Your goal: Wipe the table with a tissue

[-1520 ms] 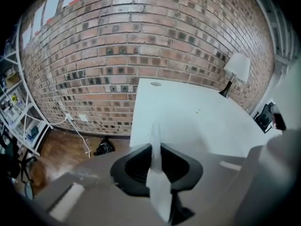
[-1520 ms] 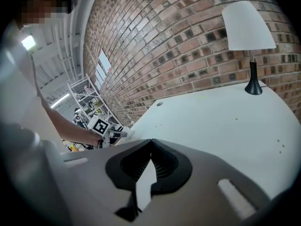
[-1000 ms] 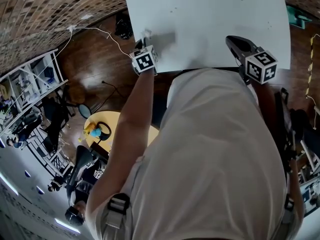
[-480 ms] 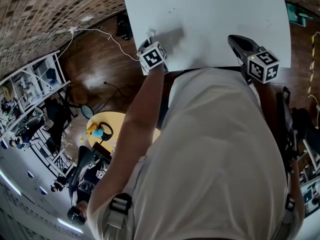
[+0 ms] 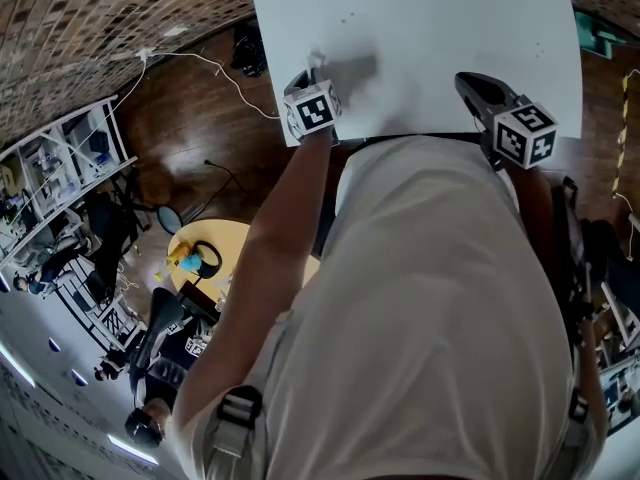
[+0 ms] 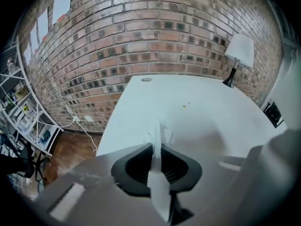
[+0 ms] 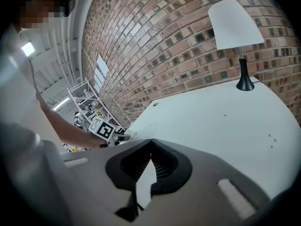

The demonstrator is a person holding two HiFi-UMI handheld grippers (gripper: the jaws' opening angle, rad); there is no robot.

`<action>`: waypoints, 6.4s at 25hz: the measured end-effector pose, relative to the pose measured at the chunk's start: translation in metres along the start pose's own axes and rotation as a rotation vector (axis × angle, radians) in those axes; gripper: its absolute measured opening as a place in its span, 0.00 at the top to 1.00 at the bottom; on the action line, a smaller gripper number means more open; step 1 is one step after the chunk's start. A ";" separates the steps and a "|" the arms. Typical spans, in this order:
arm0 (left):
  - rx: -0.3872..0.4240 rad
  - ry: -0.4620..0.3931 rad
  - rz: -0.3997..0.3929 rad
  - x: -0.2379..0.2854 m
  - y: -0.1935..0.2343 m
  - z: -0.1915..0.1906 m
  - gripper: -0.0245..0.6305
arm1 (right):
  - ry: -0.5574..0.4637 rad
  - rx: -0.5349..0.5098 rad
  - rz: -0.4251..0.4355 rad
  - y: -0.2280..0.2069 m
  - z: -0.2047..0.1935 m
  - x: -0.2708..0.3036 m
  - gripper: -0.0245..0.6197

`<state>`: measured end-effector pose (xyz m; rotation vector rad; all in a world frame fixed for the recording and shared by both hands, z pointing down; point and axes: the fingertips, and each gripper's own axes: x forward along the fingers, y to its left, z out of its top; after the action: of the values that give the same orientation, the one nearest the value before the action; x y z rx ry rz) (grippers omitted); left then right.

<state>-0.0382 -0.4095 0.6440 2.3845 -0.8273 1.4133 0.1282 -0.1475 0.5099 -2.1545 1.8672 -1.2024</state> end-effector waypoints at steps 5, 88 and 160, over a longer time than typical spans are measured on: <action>-0.079 -0.104 -0.214 -0.010 -0.024 0.020 0.91 | 0.002 -0.003 0.005 0.004 0.000 0.003 0.95; 0.097 -0.165 -0.229 0.041 -0.063 0.135 0.90 | -0.051 0.084 -0.075 -0.031 0.004 -0.035 0.95; 0.204 -0.200 -0.313 0.028 -0.131 0.131 0.90 | -0.081 0.095 -0.073 -0.035 -0.002 -0.054 0.95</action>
<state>0.1433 -0.3759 0.6119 2.6957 -0.3392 1.1997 0.1571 -0.0904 0.5011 -2.2035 1.6788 -1.1725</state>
